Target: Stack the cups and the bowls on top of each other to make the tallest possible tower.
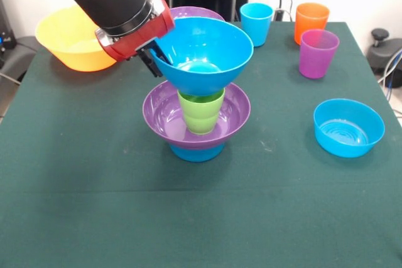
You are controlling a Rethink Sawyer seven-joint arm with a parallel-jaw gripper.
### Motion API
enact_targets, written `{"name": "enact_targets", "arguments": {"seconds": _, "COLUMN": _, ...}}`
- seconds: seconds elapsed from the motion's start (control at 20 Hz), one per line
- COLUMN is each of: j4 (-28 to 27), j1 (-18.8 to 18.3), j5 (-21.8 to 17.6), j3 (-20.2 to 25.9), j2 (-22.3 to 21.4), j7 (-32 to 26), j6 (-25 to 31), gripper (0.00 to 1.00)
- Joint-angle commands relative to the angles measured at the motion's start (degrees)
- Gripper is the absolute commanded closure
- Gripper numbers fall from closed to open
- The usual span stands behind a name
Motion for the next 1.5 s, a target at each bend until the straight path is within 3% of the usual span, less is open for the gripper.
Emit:
{"name": "enact_targets", "arguments": {"seconds": 0.05, "j4": -3.6, "j1": 1.4, "j5": -3.6, "j3": -0.8, "j2": 1.3, "j7": -21.4, "j6": 0.9, "gripper": 1.0}}
{"name": "enact_targets", "arguments": {"seconds": 1.5, "j4": -0.4, "j1": 2.1, "j5": -3.1, "j3": -1.0, "j2": 3.5, "j7": -15.4, "j6": -6.3, "gripper": 1.0}}
